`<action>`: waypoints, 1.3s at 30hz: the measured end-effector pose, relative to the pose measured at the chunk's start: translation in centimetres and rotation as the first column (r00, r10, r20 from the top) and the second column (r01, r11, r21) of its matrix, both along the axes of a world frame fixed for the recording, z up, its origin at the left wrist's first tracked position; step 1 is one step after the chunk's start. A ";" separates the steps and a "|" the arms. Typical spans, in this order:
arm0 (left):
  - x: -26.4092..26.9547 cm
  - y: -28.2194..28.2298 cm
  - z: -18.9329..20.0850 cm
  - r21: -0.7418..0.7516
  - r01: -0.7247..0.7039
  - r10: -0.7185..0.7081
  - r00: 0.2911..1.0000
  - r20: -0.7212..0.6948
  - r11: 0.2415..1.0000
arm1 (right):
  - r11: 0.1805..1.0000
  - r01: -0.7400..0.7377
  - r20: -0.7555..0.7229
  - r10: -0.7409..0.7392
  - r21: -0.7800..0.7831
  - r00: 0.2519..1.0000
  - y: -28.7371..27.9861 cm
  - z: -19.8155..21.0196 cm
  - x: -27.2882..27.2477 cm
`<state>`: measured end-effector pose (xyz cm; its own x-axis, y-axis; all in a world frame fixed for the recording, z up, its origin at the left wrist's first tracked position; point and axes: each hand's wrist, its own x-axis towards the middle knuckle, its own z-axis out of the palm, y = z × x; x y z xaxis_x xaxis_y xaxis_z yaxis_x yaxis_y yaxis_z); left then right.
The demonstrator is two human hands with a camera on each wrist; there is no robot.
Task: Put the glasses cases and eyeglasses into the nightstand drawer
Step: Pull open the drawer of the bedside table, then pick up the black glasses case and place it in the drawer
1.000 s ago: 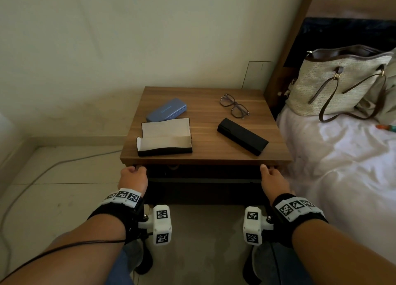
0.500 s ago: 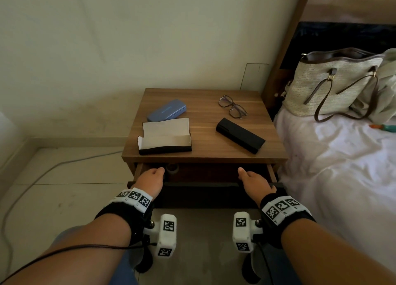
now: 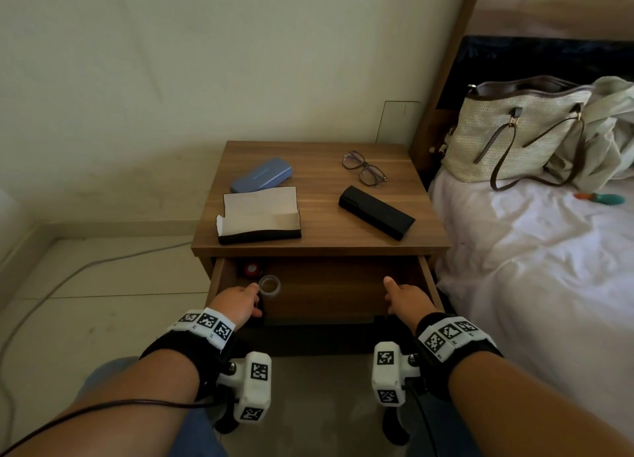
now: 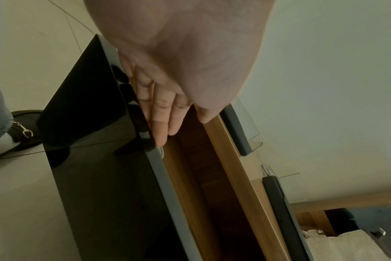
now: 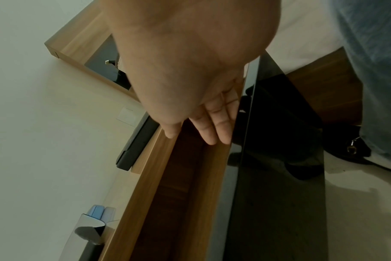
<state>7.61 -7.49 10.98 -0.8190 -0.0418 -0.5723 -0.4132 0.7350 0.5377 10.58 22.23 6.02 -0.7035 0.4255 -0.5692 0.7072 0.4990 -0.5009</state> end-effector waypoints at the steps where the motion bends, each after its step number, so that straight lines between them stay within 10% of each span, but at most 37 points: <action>1: 0.1 -0.1 -0.2 0.012 -0.002 0.002 1.000 0.000 1.000 | 1.000 0.002 0.006 -0.002 -0.001 1.000 -0.2 0.6 0.3; 17: 1.2 0.1 -0.2 0.100 -0.080 0.079 0.997 0.013 0.992 | 0.997 -0.079 -0.019 0.080 0.019 0.997 -0.7 3.5 2.3; 29: -3.6 6.4 4.3 0.286 -0.054 0.127 0.961 -0.244 0.957 | 0.986 0.148 -0.342 -0.166 -0.080 0.925 1.1 7.6 -2.2; 39: -8.3 12.7 6.4 0.417 0.019 0.116 0.948 -0.296 0.909 | 0.986 0.166 -0.332 -0.155 0.004 0.930 3.3 9.3 -6.7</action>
